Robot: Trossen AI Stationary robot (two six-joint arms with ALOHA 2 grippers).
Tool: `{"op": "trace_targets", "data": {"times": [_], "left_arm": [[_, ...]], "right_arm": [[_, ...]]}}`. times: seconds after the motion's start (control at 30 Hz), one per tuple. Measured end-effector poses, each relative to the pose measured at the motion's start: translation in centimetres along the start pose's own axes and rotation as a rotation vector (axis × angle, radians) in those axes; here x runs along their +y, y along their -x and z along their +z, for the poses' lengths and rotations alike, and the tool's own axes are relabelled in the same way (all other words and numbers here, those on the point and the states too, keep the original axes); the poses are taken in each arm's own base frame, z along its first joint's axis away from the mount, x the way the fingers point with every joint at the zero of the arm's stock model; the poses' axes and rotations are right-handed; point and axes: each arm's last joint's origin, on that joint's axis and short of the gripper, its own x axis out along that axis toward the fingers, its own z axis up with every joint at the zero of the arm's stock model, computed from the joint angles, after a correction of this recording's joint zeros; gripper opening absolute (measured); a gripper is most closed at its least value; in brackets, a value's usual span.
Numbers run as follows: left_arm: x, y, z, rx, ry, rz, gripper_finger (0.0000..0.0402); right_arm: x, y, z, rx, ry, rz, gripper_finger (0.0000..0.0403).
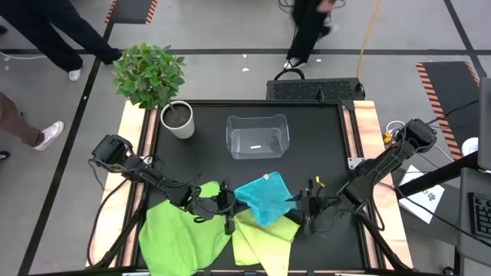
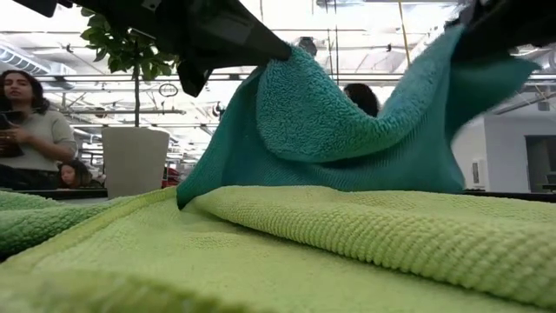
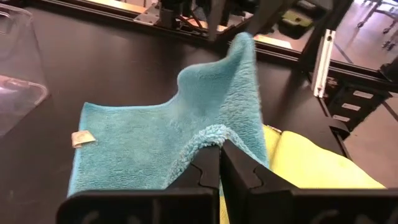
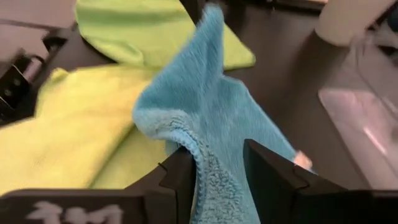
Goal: Fold microfiber towels
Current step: Fold the blue towel
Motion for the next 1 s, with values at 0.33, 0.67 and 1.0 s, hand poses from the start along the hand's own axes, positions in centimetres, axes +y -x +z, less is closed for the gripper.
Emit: {"op": "trace_targets", "data": {"times": [0.33, 0.67, 1.0], "left_arm": [[0.0, 0.5, 0.5, 0.014, -0.009, -0.022, 0.0005], [1.6, 2.3, 3.1, 0.006, -0.018, 0.053, 0.0003], [3.3, 1.5, 1.8, 0.156, 0.036, 0.102, 0.0007]], "right_arm": [[-0.7, 0.2, -1.7, 0.143, -0.069, -0.067, 0.0118], [-1.8, 0.0, -2.5, 0.248, -0.152, -0.124, 0.0030], [-2.6, -0.6, -2.5, 0.288, -0.194, -0.134, 0.0003]]}}
